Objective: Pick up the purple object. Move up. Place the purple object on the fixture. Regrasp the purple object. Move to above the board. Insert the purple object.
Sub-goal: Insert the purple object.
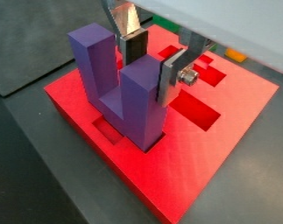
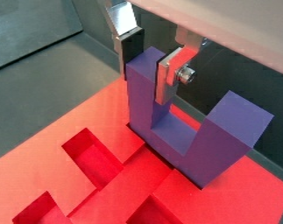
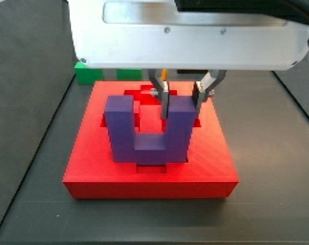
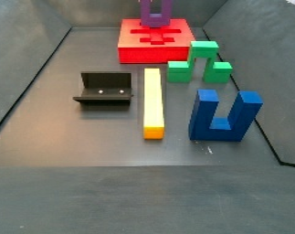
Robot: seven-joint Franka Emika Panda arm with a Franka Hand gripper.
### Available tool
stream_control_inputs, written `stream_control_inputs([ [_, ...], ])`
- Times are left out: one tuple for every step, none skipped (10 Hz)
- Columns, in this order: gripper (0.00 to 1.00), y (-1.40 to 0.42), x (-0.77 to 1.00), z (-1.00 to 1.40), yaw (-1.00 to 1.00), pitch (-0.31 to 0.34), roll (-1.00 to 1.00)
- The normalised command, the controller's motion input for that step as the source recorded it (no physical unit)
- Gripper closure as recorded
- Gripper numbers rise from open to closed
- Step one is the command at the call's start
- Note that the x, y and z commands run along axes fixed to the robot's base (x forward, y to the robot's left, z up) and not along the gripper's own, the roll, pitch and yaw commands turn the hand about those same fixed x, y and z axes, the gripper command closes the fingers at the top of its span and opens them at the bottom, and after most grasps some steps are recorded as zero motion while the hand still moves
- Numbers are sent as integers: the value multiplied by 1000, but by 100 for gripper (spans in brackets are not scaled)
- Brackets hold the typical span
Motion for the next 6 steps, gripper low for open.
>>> stream_control_inputs([
  [100, 0, 0, -277, 69, -10, 84],
  [100, 0, 0, -351, 51, -21, 120],
  [100, 0, 0, -417, 20, -30, 141],
  [100, 0, 0, -466, 0, -36, 170],
  [100, -20, -26, -526, 0, -34, 214],
  [100, -49, -46, -517, 0, -21, 231],
])
